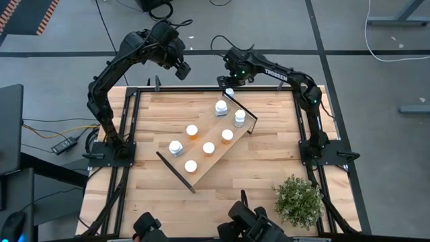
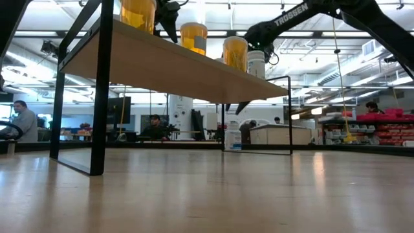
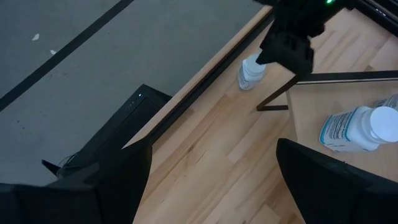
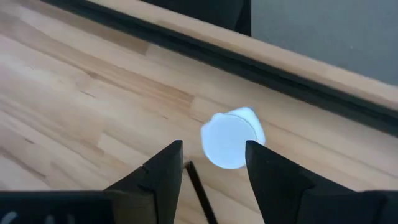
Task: Pick and place medicine bottles onto shelf by color
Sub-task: Put the white pill bottle on the shelf
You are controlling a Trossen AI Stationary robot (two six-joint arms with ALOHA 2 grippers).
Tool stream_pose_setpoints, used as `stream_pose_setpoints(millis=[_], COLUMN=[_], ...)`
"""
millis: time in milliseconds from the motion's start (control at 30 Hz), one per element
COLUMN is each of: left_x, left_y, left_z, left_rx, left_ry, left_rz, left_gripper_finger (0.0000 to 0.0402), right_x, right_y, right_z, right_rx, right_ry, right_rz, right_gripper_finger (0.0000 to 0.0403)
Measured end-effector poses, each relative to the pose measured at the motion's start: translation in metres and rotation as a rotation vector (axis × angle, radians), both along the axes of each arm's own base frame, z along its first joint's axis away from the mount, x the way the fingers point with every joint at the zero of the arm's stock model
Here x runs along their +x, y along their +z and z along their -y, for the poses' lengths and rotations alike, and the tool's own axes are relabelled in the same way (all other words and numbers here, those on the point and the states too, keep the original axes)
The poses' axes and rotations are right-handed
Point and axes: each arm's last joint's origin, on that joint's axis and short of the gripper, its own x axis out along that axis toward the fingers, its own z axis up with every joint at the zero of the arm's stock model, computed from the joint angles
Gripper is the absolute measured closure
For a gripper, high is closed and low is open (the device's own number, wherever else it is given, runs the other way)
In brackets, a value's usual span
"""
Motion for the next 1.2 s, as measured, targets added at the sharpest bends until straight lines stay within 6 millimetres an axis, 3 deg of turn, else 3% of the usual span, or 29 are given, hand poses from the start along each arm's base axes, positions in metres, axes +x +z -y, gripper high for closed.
stream_pose_setpoints(millis=[233, 367, 500, 767, 967, 1200], left_x=[0.0, 0.0, 0.0, -0.001, -0.003, -0.004], left_y=[0.0, -0.001, 0.0, -0.001, -0.003, -0.004], left_z=[0.0, 0.001, 0.0, 0.001, 0.003, 0.004], left_rx=[-0.003, -0.004, -0.002, -0.002, -0.026, -0.033], left_ry=[0.002, -0.004, -0.007, -0.012, -0.014, -0.025], left_rz=[-0.002, -0.008, -0.009, -0.016, -0.044, -0.063], left_gripper_finger=[0.0054, 0.0054, 0.0054, 0.0054, 0.0054, 0.0054], right_x=[0.002, 0.003, 0.003, 0.0, 0.0, 0.005], right_y=[0.039, 0.045, 0.034, -0.026, -0.032, -0.018], right_z=[-0.001, -0.003, -0.002, -0.007, -0.006, 0.0], right_rx=[-0.071, -0.106, -0.109, 0.092, 0.073, -0.023], right_ry=[0.01, -0.008, 0.033, 0.047, 0.022, 0.004], right_rz=[0.037, 0.017, -0.006, 0.017, 0.046, 0.031], right_gripper_finger=[0.0222, 0.0222, 0.022, 0.0154, 0.0101, 0.0086])
